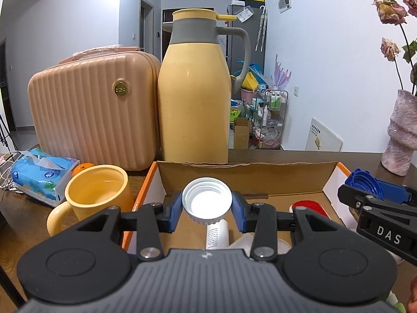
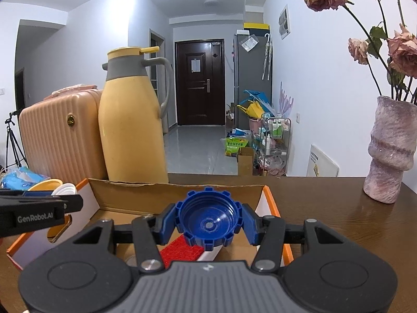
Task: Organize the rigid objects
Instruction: 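Open both tools to drop the blue cap and white cap into the box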
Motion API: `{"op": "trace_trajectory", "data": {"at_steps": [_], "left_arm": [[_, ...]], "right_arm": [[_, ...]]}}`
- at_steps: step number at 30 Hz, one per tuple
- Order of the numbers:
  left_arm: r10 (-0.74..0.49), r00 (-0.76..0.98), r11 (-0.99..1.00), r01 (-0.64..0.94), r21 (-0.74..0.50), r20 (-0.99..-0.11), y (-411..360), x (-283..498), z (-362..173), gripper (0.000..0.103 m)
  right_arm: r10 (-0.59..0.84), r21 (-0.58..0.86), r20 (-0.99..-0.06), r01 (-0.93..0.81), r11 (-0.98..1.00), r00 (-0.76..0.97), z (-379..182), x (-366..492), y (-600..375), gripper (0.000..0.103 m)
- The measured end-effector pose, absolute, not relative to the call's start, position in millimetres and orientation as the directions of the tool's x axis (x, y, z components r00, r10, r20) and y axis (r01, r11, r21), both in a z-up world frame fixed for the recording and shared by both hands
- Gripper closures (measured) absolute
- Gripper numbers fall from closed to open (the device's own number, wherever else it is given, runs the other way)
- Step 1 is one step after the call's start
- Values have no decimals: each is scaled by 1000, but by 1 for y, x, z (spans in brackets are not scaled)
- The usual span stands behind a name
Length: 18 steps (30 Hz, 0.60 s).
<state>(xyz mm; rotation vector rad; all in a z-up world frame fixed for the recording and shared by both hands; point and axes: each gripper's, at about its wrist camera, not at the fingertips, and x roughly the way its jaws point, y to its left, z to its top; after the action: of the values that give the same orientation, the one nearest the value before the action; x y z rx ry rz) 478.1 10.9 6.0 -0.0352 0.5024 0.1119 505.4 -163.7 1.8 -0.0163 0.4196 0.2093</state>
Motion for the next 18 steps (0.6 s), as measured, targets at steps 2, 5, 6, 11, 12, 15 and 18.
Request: {"op": "trace_trajectory", "data": {"at_steps": [2, 5, 6, 11, 12, 15, 18], "left_arm": [[101, 869, 993, -118, -3, -485, 12, 481, 5, 63], [106, 866, 993, -121, 1, -489, 13, 485, 3, 63], [107, 865, 993, -122, 1, -491, 13, 485, 2, 63], [95, 859, 993, -114, -8, -502, 16, 489, 0, 62], [92, 858, 994, -112, -8, -506, 15, 489, -1, 61], [101, 856, 993, -122, -7, -506, 17, 489, -2, 29], [136, 864, 988, -157, -3, -485, 20, 487, -2, 5]], "right_arm": [[197, 25, -409, -205, 978, 891, 1, 508, -164, 51], [196, 22, -414, -205, 978, 889, -1, 510, -164, 51], [196, 21, -418, -206, 978, 887, -2, 510, -164, 51], [203, 25, -435, -214, 977, 877, -4, 515, -164, 51], [204, 28, -438, -214, 976, 875, -4, 515, -165, 51], [196, 40, -447, -199, 979, 873, -4, 517, -168, 35], [161, 30, -439, -164, 986, 884, -4, 518, -171, 11]]}}
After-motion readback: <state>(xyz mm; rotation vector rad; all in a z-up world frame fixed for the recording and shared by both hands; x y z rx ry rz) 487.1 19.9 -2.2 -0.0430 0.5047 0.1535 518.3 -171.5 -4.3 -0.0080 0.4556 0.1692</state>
